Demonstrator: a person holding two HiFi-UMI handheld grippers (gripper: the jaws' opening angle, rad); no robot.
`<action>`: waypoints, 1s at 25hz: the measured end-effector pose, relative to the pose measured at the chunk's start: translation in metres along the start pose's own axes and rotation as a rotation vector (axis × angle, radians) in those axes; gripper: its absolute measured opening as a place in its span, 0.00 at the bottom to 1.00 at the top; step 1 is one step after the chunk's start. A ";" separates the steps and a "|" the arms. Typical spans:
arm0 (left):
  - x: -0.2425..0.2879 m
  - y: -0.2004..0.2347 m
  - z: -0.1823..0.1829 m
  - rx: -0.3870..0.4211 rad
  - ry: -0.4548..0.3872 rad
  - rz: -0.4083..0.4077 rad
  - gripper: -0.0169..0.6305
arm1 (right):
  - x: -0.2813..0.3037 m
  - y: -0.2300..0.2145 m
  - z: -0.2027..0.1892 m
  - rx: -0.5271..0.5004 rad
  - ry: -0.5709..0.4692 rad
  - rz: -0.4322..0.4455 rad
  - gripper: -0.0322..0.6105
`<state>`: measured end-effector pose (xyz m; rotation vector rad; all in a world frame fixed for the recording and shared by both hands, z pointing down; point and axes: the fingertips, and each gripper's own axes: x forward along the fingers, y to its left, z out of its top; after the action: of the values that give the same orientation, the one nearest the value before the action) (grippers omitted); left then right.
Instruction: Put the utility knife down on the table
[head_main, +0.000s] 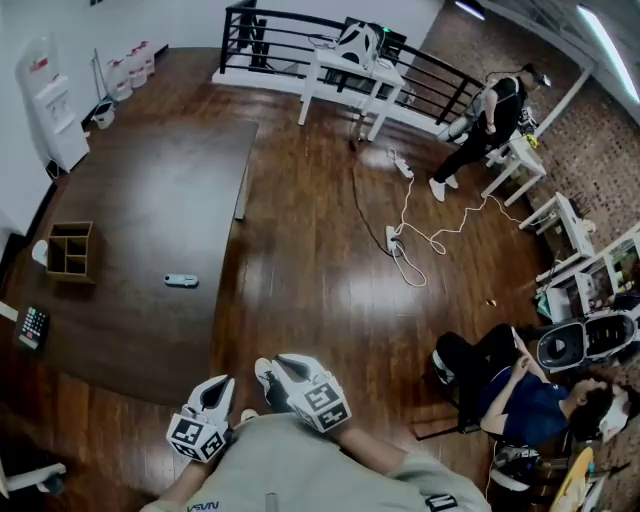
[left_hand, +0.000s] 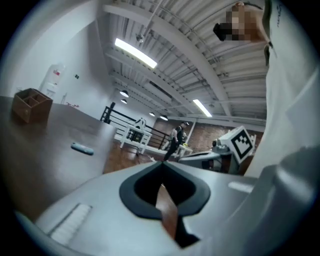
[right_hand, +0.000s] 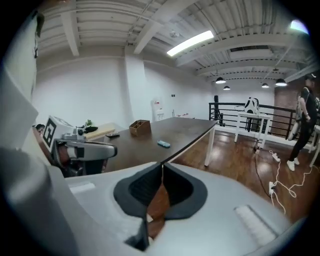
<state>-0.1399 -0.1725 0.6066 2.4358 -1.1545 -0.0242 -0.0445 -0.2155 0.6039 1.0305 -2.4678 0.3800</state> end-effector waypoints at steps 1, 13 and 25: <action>0.006 -0.014 -0.004 0.005 0.014 -0.044 0.03 | -0.014 0.002 -0.007 -0.005 0.016 -0.013 0.06; 0.044 -0.168 -0.033 0.152 0.106 -0.395 0.03 | -0.147 0.010 -0.081 0.034 0.008 -0.149 0.05; 0.001 -0.305 -0.135 0.181 0.178 -0.299 0.03 | -0.272 0.025 -0.184 0.138 -0.069 -0.109 0.05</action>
<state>0.1106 0.0473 0.6077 2.6860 -0.7375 0.2101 0.1610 0.0409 0.6281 1.2482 -2.4608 0.4938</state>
